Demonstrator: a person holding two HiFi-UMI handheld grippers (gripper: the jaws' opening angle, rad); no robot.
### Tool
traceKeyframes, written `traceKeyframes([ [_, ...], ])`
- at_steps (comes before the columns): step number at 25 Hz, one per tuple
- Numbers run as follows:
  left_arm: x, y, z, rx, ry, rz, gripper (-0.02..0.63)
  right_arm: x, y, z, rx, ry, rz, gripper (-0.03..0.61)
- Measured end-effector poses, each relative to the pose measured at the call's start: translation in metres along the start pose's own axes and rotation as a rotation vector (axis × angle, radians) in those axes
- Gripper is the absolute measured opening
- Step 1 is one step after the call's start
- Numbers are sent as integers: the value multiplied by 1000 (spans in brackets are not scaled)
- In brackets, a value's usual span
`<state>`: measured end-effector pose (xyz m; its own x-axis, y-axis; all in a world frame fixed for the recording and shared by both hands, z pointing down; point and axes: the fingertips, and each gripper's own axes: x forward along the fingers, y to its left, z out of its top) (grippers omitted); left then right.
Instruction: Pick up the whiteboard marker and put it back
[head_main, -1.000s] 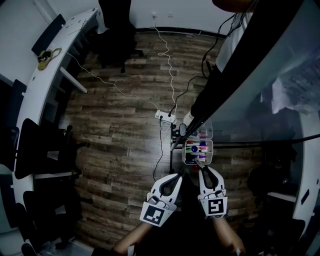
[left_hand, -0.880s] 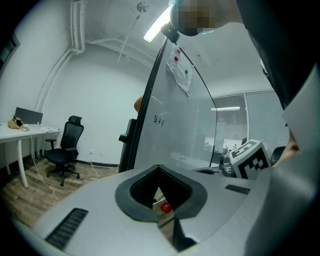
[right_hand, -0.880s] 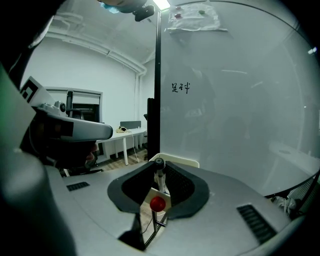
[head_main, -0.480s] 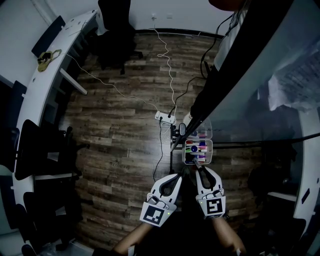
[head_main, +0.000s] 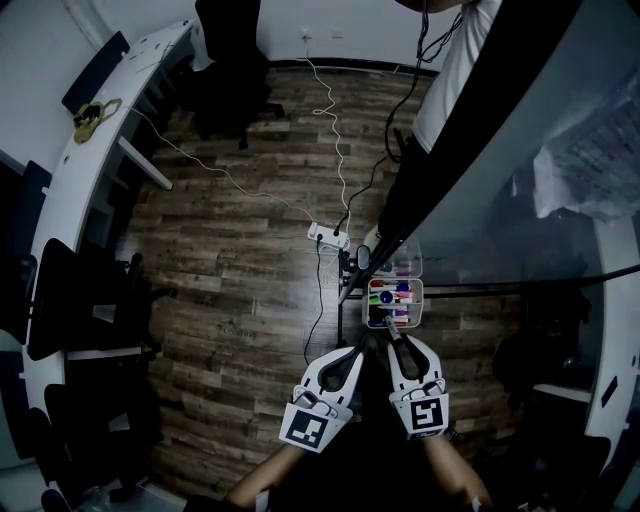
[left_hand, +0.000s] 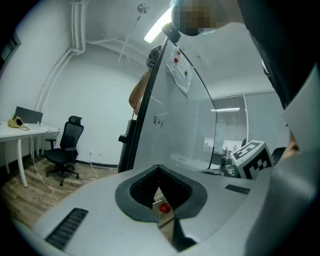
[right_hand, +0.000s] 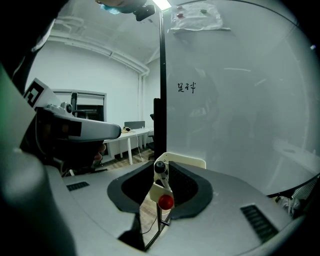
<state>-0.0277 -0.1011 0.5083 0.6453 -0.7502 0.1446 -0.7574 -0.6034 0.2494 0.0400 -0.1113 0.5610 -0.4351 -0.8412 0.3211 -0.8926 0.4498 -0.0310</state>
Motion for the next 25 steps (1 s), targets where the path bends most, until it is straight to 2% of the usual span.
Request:
traceKeyframes([
  [7,0,-2,2,-4,-12,-5,8,-7,0,-5,13,36,-6,80],
  [25,-13,-12,9,23,-50,-15,8,-23,3,10,-25,-43,-28,80],
])
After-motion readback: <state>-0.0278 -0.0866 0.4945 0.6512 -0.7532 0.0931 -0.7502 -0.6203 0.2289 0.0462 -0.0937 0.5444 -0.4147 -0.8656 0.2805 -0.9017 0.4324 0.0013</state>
